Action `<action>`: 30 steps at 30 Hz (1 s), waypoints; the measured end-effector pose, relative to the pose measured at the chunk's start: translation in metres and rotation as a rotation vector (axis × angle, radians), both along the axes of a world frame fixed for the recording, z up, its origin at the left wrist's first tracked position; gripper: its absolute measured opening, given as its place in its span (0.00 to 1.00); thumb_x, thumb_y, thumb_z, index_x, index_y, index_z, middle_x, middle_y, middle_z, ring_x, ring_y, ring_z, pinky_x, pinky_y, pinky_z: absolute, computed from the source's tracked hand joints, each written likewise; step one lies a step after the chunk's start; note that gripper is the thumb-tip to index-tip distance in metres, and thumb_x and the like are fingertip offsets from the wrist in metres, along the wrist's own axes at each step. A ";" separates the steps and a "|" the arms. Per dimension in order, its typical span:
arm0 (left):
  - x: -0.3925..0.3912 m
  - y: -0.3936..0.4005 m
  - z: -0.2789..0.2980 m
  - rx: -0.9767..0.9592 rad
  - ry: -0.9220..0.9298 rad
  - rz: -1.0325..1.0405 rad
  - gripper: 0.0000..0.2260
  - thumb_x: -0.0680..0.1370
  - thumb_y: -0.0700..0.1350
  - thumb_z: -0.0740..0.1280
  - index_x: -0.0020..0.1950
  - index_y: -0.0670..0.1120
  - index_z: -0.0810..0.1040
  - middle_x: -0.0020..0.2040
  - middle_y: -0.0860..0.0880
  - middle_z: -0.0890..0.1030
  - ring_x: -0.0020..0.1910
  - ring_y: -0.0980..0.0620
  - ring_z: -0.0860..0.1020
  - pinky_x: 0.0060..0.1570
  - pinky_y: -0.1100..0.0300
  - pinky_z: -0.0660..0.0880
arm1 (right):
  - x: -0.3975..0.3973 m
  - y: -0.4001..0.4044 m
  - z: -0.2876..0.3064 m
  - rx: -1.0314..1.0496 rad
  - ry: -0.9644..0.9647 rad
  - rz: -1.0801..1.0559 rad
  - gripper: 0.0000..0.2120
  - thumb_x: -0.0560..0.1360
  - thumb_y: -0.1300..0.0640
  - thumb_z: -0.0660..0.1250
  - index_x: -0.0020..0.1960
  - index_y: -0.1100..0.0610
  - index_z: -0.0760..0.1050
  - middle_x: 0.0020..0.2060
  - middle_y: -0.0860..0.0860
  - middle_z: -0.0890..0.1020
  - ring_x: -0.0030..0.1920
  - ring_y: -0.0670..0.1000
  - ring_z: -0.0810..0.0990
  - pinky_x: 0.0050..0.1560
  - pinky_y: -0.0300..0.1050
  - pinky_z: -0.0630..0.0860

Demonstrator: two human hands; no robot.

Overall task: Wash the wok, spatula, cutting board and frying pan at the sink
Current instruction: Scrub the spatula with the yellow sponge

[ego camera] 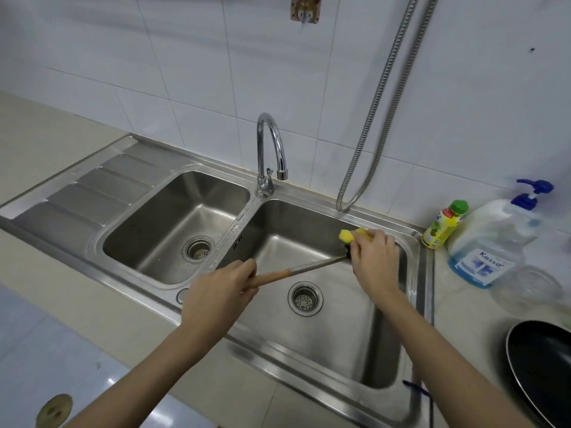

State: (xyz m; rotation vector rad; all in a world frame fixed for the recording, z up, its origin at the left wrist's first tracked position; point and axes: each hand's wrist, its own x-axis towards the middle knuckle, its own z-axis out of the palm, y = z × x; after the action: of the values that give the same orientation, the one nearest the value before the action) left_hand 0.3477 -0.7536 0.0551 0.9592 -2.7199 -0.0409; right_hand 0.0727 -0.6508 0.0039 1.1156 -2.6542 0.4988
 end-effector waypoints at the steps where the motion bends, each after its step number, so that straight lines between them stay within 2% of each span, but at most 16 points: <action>1: 0.002 0.000 0.000 -0.011 -0.003 -0.005 0.10 0.73 0.52 0.72 0.41 0.53 0.72 0.33 0.56 0.74 0.25 0.55 0.71 0.19 0.62 0.65 | -0.014 0.000 -0.003 0.034 -0.057 -0.049 0.10 0.76 0.54 0.64 0.53 0.55 0.81 0.50 0.61 0.79 0.50 0.64 0.75 0.49 0.54 0.72; 3: 0.005 0.000 0.003 -0.031 0.005 -0.003 0.10 0.73 0.53 0.72 0.41 0.54 0.72 0.34 0.56 0.75 0.25 0.56 0.71 0.19 0.63 0.63 | -0.036 0.003 -0.009 0.080 -0.235 -0.135 0.17 0.76 0.47 0.57 0.53 0.53 0.81 0.50 0.62 0.80 0.53 0.64 0.75 0.51 0.54 0.72; 5: 0.004 -0.001 0.008 -0.072 0.005 -0.003 0.11 0.72 0.53 0.73 0.40 0.54 0.72 0.33 0.56 0.75 0.23 0.56 0.69 0.19 0.67 0.54 | -0.045 0.007 -0.012 0.052 -0.355 -0.146 0.23 0.76 0.41 0.51 0.54 0.52 0.80 0.48 0.62 0.82 0.52 0.64 0.77 0.50 0.53 0.72; 8: -0.006 -0.004 0.016 -0.123 -0.024 0.005 0.13 0.70 0.53 0.75 0.38 0.53 0.71 0.31 0.56 0.74 0.22 0.55 0.68 0.21 0.68 0.46 | -0.024 0.000 -0.012 -0.078 -0.335 -0.090 0.17 0.79 0.47 0.57 0.52 0.55 0.80 0.45 0.62 0.81 0.50 0.63 0.76 0.48 0.50 0.68; 11: -0.011 -0.005 0.018 -0.140 -0.064 -0.011 0.15 0.68 0.51 0.78 0.36 0.51 0.72 0.30 0.54 0.73 0.22 0.53 0.71 0.21 0.66 0.45 | 0.010 -0.008 -0.009 -0.200 -0.323 -0.030 0.14 0.79 0.50 0.60 0.59 0.54 0.79 0.53 0.58 0.77 0.53 0.61 0.72 0.54 0.48 0.66; 13: -0.007 -0.004 0.019 -0.160 -0.095 -0.037 0.15 0.67 0.51 0.78 0.36 0.50 0.72 0.30 0.54 0.73 0.22 0.52 0.71 0.22 0.66 0.44 | 0.004 -0.011 -0.009 -0.181 -0.332 -0.071 0.14 0.79 0.51 0.59 0.59 0.55 0.78 0.54 0.59 0.77 0.54 0.62 0.71 0.55 0.50 0.67; 16: 0.000 -0.002 0.024 -0.170 -0.158 -0.058 0.15 0.65 0.51 0.79 0.36 0.50 0.74 0.30 0.54 0.73 0.20 0.52 0.70 0.23 0.66 0.42 | -0.019 -0.013 -0.015 -0.111 -0.512 -0.228 0.16 0.80 0.50 0.56 0.57 0.55 0.78 0.54 0.63 0.79 0.57 0.64 0.72 0.55 0.52 0.67; 21: -0.001 -0.006 0.022 -0.135 -0.162 -0.024 0.17 0.66 0.52 0.79 0.35 0.51 0.71 0.28 0.54 0.72 0.19 0.53 0.69 0.21 0.65 0.43 | 0.029 -0.027 -0.010 -0.205 -0.475 -0.025 0.13 0.79 0.51 0.60 0.60 0.50 0.77 0.55 0.56 0.74 0.57 0.60 0.70 0.57 0.48 0.65; 23: 0.003 -0.008 0.023 -0.127 -0.169 -0.046 0.16 0.65 0.52 0.79 0.35 0.51 0.72 0.28 0.54 0.72 0.18 0.53 0.69 0.21 0.66 0.43 | 0.022 -0.028 -0.009 -0.179 -0.444 -0.086 0.14 0.79 0.52 0.59 0.61 0.51 0.77 0.56 0.56 0.74 0.57 0.61 0.69 0.57 0.49 0.66; 25: 0.008 -0.009 0.024 -0.108 -0.148 -0.055 0.16 0.65 0.51 0.79 0.36 0.50 0.72 0.27 0.54 0.72 0.18 0.52 0.70 0.21 0.66 0.44 | -0.001 -0.024 -0.018 -0.110 -0.468 -0.203 0.15 0.79 0.51 0.56 0.60 0.52 0.77 0.55 0.60 0.77 0.56 0.63 0.71 0.54 0.50 0.66; 27: 0.011 -0.010 0.023 -0.092 -0.106 -0.046 0.13 0.68 0.51 0.77 0.38 0.50 0.73 0.29 0.54 0.74 0.21 0.51 0.73 0.19 0.64 0.51 | -0.005 -0.018 -0.023 -0.103 -0.463 -0.205 0.15 0.80 0.51 0.55 0.59 0.52 0.77 0.53 0.61 0.78 0.55 0.62 0.72 0.50 0.50 0.65; 28: 0.009 -0.013 0.023 -0.077 -0.079 -0.021 0.11 0.71 0.52 0.74 0.41 0.50 0.73 0.32 0.54 0.75 0.25 0.50 0.75 0.20 0.62 0.59 | 0.004 -0.016 -0.022 -0.131 -0.445 -0.139 0.15 0.80 0.51 0.56 0.60 0.52 0.77 0.53 0.59 0.78 0.54 0.61 0.72 0.49 0.48 0.64; 30: 0.005 -0.019 0.028 0.117 -0.122 0.052 0.08 0.76 0.53 0.69 0.46 0.51 0.74 0.36 0.53 0.78 0.33 0.51 0.77 0.30 0.57 0.71 | 0.029 -0.010 -0.021 -0.188 -0.374 0.096 0.14 0.79 0.52 0.60 0.63 0.52 0.76 0.55 0.55 0.76 0.54 0.57 0.70 0.52 0.46 0.65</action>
State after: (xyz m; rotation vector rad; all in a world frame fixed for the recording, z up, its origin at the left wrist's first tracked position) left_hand 0.3526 -0.7729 0.0835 1.0984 -2.8289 -0.1382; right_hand 0.1017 -0.6607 -0.0167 1.1939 -2.7880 1.0457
